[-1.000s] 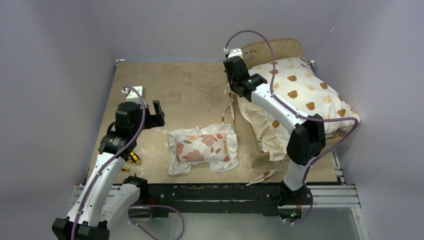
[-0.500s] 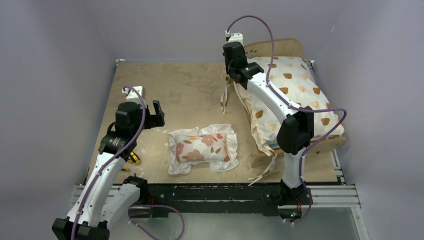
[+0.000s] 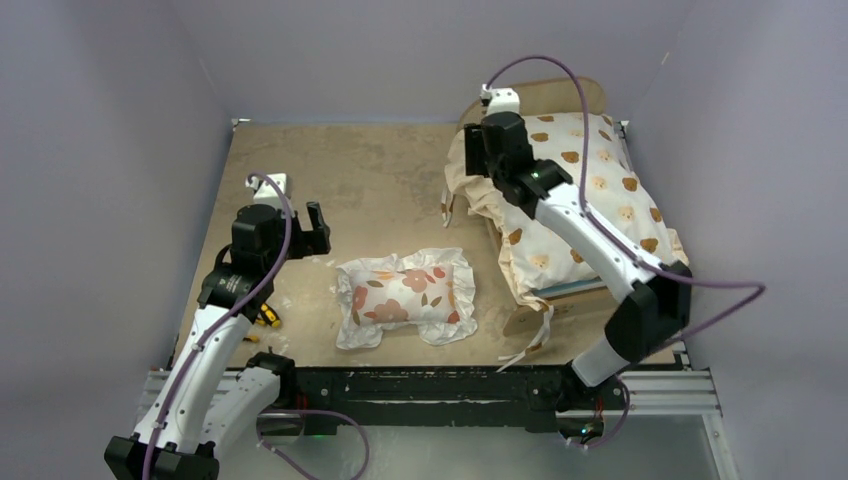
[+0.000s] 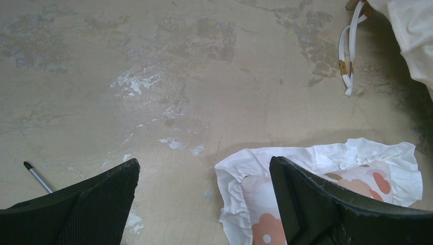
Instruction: Set up the pet bed
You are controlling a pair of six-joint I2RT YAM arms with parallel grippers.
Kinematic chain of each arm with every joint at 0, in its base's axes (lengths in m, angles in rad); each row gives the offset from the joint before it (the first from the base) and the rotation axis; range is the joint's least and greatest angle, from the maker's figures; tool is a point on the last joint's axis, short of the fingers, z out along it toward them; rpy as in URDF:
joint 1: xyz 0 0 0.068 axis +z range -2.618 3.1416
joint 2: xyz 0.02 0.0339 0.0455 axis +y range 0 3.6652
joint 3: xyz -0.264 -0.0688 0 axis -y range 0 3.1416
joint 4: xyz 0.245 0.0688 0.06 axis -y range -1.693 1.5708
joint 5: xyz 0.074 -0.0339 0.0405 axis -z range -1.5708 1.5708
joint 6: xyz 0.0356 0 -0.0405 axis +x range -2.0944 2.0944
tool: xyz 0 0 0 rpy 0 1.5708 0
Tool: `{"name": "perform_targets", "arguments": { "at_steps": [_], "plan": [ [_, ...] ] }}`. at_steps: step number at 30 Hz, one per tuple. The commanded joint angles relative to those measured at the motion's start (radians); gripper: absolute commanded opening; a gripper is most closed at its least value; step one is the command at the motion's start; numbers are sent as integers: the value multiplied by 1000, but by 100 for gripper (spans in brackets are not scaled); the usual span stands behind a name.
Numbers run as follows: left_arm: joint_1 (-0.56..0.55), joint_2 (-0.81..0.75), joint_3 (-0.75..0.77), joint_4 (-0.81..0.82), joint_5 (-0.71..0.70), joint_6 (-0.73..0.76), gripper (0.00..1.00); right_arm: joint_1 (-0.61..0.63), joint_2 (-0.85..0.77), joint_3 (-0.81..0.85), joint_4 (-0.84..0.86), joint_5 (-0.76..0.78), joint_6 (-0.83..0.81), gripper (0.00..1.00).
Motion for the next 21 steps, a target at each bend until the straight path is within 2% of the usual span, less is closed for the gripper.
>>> {"name": "perform_targets", "arguments": {
  "at_steps": [1,5,8,14,21],
  "plan": [
    [-2,-7,-3,26,41,11,99,5,-172,-152,3,23,37,69],
    [-2,-5,-6,28,52,14,99,-9,-199,-219,9,48,21,71],
    [-2,-3,-7,30,52,15,99,-4,-173,-226,118,-73,-32,72],
    [-2,-3,-7,27,43,15,99,-6,44,-110,165,-109,-42,72],
    [-2,-4,-7,29,44,16,99,-22,267,18,189,-9,-76,65]
  ]
}}
